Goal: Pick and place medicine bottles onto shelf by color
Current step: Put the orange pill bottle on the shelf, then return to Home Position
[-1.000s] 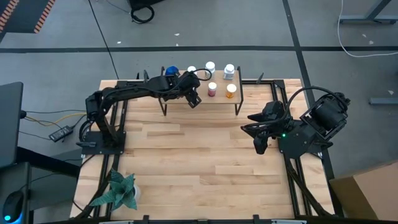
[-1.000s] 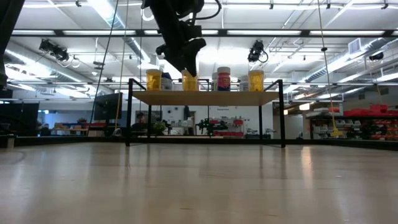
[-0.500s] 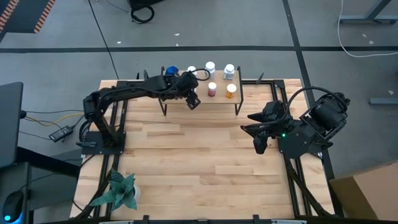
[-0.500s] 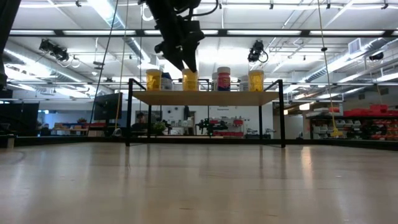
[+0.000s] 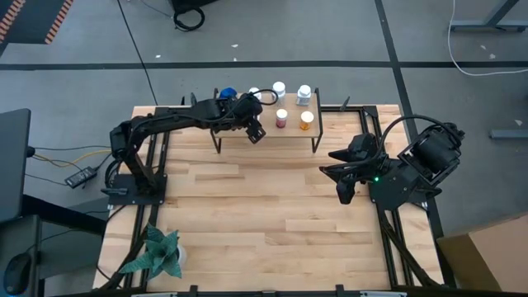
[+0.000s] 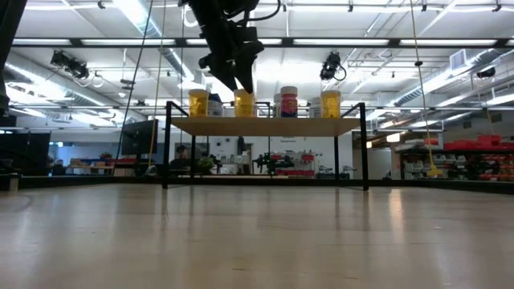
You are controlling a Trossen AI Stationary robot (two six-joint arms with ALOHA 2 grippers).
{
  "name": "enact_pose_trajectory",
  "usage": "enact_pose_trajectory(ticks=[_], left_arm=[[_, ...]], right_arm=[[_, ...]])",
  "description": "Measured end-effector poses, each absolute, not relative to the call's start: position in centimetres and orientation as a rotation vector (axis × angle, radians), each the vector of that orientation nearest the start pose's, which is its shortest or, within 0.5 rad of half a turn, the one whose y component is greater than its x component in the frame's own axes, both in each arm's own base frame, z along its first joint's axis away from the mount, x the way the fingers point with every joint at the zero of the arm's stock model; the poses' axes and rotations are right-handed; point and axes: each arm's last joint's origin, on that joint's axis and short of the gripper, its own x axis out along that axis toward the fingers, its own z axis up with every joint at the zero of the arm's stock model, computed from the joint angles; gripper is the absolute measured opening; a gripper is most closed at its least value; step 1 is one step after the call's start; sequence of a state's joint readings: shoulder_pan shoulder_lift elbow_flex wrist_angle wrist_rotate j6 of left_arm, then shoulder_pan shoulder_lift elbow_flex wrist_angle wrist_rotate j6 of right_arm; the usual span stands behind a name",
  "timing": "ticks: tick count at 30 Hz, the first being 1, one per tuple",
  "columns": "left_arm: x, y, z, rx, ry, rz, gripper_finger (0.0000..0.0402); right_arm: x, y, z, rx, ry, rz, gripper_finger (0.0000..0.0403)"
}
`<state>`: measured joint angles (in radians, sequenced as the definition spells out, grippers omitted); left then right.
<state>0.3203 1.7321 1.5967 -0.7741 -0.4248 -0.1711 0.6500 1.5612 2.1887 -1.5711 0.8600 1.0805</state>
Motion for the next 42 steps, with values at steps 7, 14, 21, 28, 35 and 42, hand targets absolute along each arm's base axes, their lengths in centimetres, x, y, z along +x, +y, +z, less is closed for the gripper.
enact_pose_trajectory(ticks=[7,14,21,28,35,42], left_arm=[[34.8,12.9,31.8,-0.104,0.848,0.772,0.0272],[34.4,12.7,33.0,-0.12,0.798,0.737,0.0273],[32.6,11.3,36.2,-0.207,0.67,0.703,0.0273],[29.6,7.6,42.1,-0.335,0.389,0.438,0.0247],[27.0,3.4,45.4,-0.224,0.27,0.209,0.0151],[26.6,2.1,46.0,-0.187,0.228,-0.002,0.0011]], right_arm=[[19.8,12.3,49.0,0.386,0.482,-0.517,0.0247],[19.8,12.2,49.0,0.378,0.481,-0.517,0.0247],[19.8,12.0,49.1,0.302,0.458,-0.537,0.0247],[20.5,11.4,49.3,0.266,0.448,-0.544,0.0247],[21.3,9.1,49.2,0.143,0.535,-0.569,0.019],[20.3,5.5,50.8,0.14,0.567,-0.471,0.0061]])
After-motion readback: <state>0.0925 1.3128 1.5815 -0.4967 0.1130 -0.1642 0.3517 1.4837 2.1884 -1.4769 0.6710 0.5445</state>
